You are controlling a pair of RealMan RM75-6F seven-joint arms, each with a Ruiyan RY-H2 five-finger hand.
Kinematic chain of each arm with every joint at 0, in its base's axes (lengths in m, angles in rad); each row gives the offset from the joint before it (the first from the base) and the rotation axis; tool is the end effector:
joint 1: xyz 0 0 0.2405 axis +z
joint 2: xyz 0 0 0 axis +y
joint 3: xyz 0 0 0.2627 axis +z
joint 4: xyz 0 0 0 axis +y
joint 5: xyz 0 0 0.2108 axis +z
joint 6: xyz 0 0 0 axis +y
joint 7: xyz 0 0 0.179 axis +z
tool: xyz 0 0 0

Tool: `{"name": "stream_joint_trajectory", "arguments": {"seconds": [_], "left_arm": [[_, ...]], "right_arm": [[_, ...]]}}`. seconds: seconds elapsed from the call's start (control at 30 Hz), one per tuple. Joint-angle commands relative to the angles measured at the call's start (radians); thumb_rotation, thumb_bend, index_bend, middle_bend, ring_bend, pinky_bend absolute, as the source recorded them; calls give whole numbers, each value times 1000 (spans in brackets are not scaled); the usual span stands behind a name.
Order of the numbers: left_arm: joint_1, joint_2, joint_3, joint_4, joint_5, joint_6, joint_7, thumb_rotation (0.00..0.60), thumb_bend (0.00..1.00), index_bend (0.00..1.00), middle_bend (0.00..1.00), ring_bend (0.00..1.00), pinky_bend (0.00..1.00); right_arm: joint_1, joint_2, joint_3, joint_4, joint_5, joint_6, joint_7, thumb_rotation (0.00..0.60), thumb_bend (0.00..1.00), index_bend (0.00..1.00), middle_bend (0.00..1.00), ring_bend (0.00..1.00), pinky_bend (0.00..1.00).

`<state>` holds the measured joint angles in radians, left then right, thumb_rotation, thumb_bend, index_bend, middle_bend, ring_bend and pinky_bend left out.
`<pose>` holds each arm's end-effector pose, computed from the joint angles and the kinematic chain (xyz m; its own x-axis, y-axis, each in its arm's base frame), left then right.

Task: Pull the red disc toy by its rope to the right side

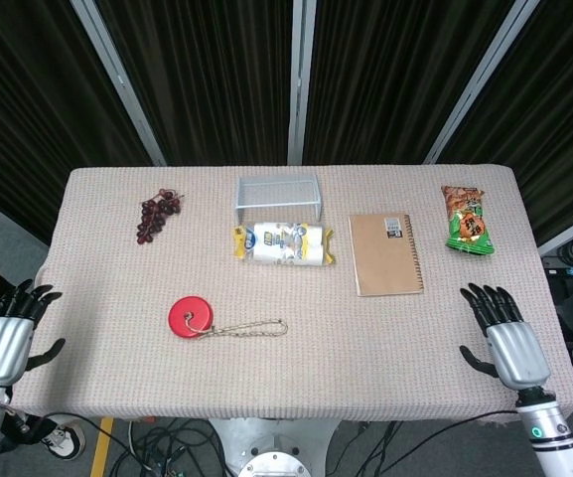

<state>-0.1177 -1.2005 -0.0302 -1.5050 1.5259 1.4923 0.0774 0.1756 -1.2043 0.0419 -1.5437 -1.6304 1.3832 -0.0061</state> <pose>-0.3210 0.2242 0.1403 0.4901 -0.0059 0.8716 0.8699 -0.0596 -0.4895 -0.2891 -0.2398 0.1122 0.4143 -0.0733 0.9072 -0.8941 -0.2188 0.3907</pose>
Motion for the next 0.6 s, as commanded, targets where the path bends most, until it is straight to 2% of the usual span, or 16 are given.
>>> {"name": "stream_joint_trajectory", "arguments": {"seconds": [0.03,0.23,0.43,0.6], "left_arm": [[1,-6,0,6,1,0,-2,600,207,210,162,74,168],[7,4,-6,3,-3,15,-5,600,207,210,162,74,168],[11,10,-7,2,-6,18,-9,600,207,213,162,74,168],[17,11,-4,8,-11,17,-15,600,207,214,162,74,168]], "right_arm": [[83,-7,12,-48,-45,-89,-62,600,168,0,66,0,0],[241,-57,48,-132,-67,-275,-177,600,168,0,78,0,0],[373,-138,80,-158,-21,-445,-235,600,179,0,101,0,0],[475,-225,110,-123,57,-573,-219,600,385,0,103,0,0]]}}
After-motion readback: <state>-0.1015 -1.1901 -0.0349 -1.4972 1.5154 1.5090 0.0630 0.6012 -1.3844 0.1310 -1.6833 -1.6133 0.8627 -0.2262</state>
